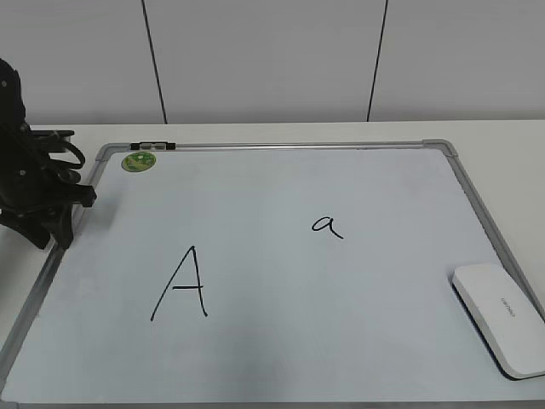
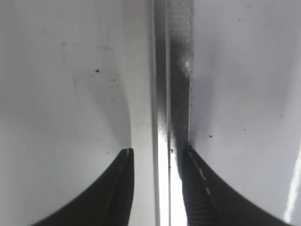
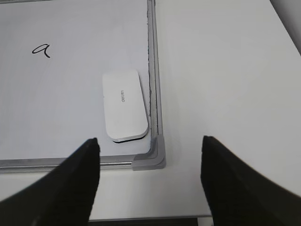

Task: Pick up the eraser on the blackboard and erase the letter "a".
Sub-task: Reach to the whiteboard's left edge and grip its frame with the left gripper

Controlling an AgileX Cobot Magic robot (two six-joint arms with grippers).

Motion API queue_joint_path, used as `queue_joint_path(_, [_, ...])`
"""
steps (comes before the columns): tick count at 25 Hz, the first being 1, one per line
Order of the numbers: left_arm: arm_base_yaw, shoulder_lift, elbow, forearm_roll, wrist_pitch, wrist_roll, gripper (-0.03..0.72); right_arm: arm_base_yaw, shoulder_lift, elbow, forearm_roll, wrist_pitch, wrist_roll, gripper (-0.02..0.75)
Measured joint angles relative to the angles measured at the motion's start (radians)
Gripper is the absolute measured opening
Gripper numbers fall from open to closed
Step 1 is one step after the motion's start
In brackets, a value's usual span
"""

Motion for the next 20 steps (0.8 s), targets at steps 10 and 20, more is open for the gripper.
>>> queue_joint_path(10, [0.0, 0.001, -0.002, -0.007, 0.002, -0.002, 0.032, 0.0, 0.0, 0.0, 0.0, 0.001, 0.0, 0.501])
queue_joint_path(20, [0.0, 0.001, -0.002, 0.003, 0.002, -0.004, 0.029, 0.002, 0.296, -0.042, 0.024, -0.01, -0.042, 0.501])
